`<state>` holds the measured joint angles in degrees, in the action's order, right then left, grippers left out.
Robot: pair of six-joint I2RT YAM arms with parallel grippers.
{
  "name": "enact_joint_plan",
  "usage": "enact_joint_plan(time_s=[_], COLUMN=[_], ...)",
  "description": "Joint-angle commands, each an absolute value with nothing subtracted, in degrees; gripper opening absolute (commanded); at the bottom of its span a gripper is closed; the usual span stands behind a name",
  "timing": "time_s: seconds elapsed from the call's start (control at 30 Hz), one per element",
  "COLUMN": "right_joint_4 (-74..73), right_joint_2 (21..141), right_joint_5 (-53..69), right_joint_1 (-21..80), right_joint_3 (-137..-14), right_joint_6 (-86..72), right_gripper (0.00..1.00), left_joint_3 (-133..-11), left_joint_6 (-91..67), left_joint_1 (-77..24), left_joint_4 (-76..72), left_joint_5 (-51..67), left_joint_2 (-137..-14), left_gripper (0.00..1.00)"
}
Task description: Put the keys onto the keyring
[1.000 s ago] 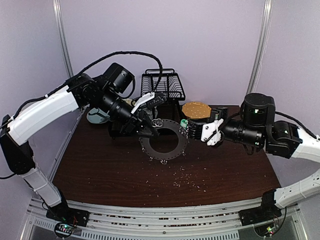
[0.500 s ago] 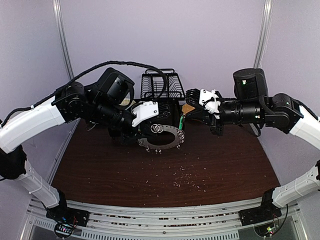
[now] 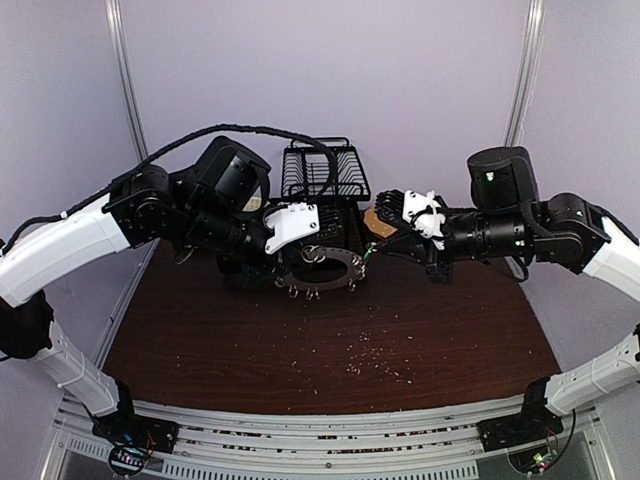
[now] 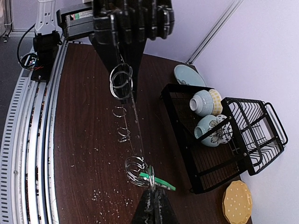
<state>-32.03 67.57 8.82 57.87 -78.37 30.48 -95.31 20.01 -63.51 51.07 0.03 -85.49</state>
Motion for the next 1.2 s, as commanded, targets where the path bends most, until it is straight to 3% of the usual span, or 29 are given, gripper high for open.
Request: enact_joint_plan(time_s=[0.0,0.77,1.0,1.17], right_joint_4=[-31.2,-24.1,-12.5,-7.3], right_joint_2=[68.1,64.6,54.4,52.0], right_joint_5=[9.3,4.3,-0.9,-5.8], right_joint_1=[59.4,60.8,60.8,60.9], right_joint_3=[-78.4,-73.3,-62.4,-57.2], right_joint_6=[30.1,28.9,38.8,52.8], right_gripper=[0.00,0.00,0.00,0.00], left_joint_3=[-97.7,-95.3,-94.3,-96.9], left_joint_6=[20.2,20.3,18.6,13.8], left_joint_1=[-64.0,-64.4,-64.4,-64.3], left_joint_4=[48.0,47.5,47.6,47.4], left_joint_5=[0.6,1.8,-0.1,7.2], left_joint_2=[-84.8,-84.1,-84.1,-85.5], left_gripper=[0.00,0.00,0.00,0.00])
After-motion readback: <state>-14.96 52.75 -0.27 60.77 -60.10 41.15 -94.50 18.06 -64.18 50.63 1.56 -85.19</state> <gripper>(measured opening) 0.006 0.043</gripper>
